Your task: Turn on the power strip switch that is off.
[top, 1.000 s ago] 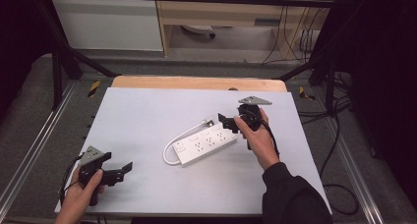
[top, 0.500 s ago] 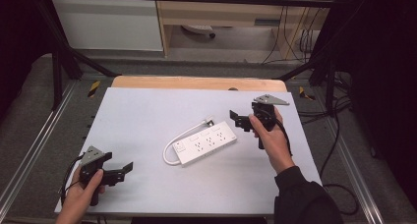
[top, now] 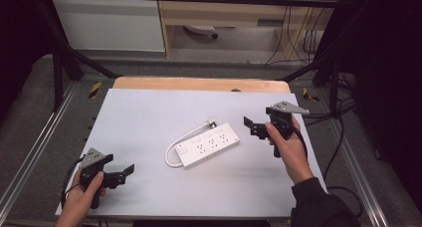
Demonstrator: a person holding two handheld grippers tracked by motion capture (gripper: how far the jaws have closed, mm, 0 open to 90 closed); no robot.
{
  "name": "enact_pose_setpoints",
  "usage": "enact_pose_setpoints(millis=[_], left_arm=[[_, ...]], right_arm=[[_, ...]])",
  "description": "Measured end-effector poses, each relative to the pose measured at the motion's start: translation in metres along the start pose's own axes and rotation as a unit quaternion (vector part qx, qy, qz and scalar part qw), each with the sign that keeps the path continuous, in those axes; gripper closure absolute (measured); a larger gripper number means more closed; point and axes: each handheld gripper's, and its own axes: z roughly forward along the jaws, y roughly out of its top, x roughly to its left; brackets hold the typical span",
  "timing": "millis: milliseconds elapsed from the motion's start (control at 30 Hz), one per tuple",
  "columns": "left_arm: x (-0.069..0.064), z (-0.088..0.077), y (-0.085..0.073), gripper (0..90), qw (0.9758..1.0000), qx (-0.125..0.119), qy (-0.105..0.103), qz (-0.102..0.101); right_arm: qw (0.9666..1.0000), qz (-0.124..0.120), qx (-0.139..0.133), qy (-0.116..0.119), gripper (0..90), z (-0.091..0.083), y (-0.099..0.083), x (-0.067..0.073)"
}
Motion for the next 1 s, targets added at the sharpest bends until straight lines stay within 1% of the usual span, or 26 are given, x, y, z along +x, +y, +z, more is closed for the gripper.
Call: enact_pose_setpoints(millis=[67, 133, 267, 367, 433, 467, 600, 800, 867, 900, 933, 967, 1000], left_arm=[[0.000, -0.001, 0.000, 6.5, 1.0000, 0.000, 0.000, 0.001], [0.000, -0.001, 0.000, 6.5, 1.0000, -0.002, 0.001, -0.001], [0.000, -0.001, 0.000, 6.5, 1.0000, -0.002, 0.002, 0.000], [0.000, -0.001, 0.000, 6.5, 1.0000, -0.001, 0.002, 0.001], [0.000, -0.001, 0.000, 6.5, 1.0000, -0.002, 0.001, 0.000], [0.000, -0.001, 0.000, 6.5, 1.0000, -0.002, 0.002, 0.000], [0.000, -0.001, 0.000, 6.5, 1.0000, -0.002, 0.002, -0.002], [-0.001, -0.001, 0.000, 6.5, 1.0000, 0.000, 0.001, 0.001], [-0.001, -0.001, 0.000, 6.5, 1.0000, -0.002, 0.000, 0.000], [-0.001, -0.001, 0.000, 6.5, 1.0000, -0.002, 0.000, 0.001], [-0.001, -0.001, 0.000, 6.5, 1.0000, -0.002, 0.000, 0.001], [-0.001, -0.001, 0.000, 6.5, 1.0000, -0.002, 0.000, 0.000], [-0.001, -0.001, 0.000, 6.5, 1.0000, -0.001, -0.001, 0.001]], right_arm=[[1.0000, -0.005, 0.003, -0.005, 4.9, -0.007, -0.008, -0.002], [1.0000, 0.000, 0.005, -0.005, 4.4, -0.013, -0.016, -0.003], [0.9999, 0.014, 0.001, -0.007, 4.3, -0.029, -0.036, -0.007], [0.9998, 0.013, 0.000, -0.013, 4.3, -0.041, -0.046, -0.010], [0.9997, 0.013, 0.009, -0.022, 4.2, -0.048, -0.052, -0.014], [0.9995, 0.014, 0.011, -0.026, 4.2, -0.051, -0.056, -0.016], [0.9991, 0.031, 0.009, -0.027, 3.9, -0.063, -0.073, -0.022], [0.9986, 0.038, 0.021, -0.029, 3.9, -0.070, -0.100, -0.024], [0.9983, 0.046, 0.015, -0.032, 4.6, -0.072, -0.110, -0.025], [0.9981, 0.047, 0.018, -0.035, 4.6, -0.072, -0.112, -0.026], [0.9980, 0.046, 0.025, -0.036, 4.6, -0.073, -0.115, -0.026], [0.9979, 0.037, 0.033, -0.042, 4.6, -0.073, -0.118, -0.027], [0.9978, 0.034, 0.035, -0.045, 4.7, -0.072, -0.120, -0.027]])
